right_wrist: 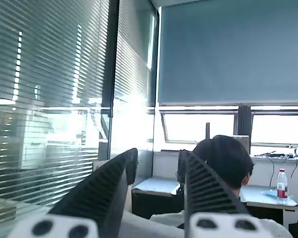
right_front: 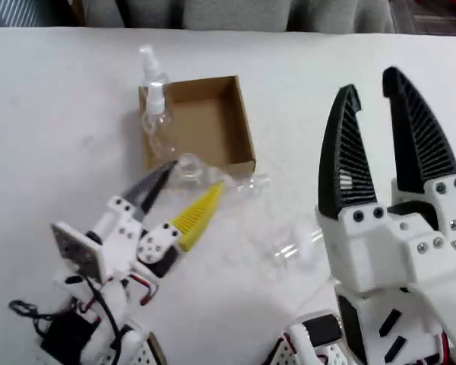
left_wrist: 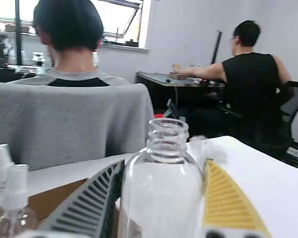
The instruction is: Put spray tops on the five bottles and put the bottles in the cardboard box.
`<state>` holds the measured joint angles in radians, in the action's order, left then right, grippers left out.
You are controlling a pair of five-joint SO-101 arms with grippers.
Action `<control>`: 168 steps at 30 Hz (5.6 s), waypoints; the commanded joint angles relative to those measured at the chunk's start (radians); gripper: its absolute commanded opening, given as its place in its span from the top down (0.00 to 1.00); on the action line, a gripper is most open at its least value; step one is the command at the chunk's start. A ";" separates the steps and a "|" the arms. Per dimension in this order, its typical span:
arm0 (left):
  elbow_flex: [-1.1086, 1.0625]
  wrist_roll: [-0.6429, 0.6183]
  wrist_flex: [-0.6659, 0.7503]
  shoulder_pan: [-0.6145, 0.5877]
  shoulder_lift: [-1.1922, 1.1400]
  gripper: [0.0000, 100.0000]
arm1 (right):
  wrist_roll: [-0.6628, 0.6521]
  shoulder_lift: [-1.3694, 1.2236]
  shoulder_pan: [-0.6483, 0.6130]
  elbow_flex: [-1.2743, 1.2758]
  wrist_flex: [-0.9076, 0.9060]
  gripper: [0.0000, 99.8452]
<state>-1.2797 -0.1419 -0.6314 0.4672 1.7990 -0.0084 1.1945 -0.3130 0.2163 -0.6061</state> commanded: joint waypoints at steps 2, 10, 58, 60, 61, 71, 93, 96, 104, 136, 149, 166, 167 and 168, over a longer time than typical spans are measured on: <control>-0.087 -0.011 0.163 0.133 0.022 0.98 | -0.005 0.002 0.004 -0.018 0.168 0.89; -0.235 -0.011 0.164 0.142 0.024 0.98 | -0.003 -0.148 -0.002 -0.020 0.349 0.89; -0.322 -0.014 0.230 -0.174 0.024 0.98 | -0.014 -0.271 -0.166 0.287 -0.179 0.93; -0.252 -0.014 0.114 -0.203 0.024 0.98 | -0.061 -0.271 -0.143 0.285 -0.305 0.93; -0.219 -0.014 0.057 -0.219 0.024 0.98 | -0.110 -0.271 -0.134 0.290 -0.360 0.93; -0.149 -0.014 -0.063 -0.377 0.022 0.98 | -0.259 -0.271 -0.068 0.351 -0.785 0.93; -0.083 -0.015 -0.206 -0.487 0.021 0.98 | -0.250 -0.262 -0.696 0.832 -0.760 0.73; -0.084 -0.015 -0.206 -0.487 0.021 0.98 | -0.226 -0.272 -0.796 0.848 -0.737 0.73; -0.084 -0.015 -0.204 -0.484 0.021 0.98 | -0.216 -0.272 -0.840 1.020 -0.581 0.73; -0.084 -0.015 -0.210 -0.479 0.021 0.98 | -0.531 -0.294 -0.154 0.839 -0.670 0.98; -0.086 -0.015 -0.212 -0.481 0.021 0.98 | -1.217 -0.245 0.538 0.477 -0.983 0.98; -0.086 -0.015 -0.213 -0.481 0.021 0.98 | -1.916 -0.912 1.124 0.471 -0.366 0.93; -0.086 -0.015 -0.213 -0.481 0.021 0.98 | -1.919 -0.951 1.135 0.471 -0.315 0.89; -0.086 -0.015 -0.213 -0.481 0.021 0.98 | -1.918 -0.984 1.141 0.471 -0.266 0.85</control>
<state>-1.4208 -0.1450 -0.8385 -0.0100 1.8052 -1.8957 0.2816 0.7933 0.7365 -1.0019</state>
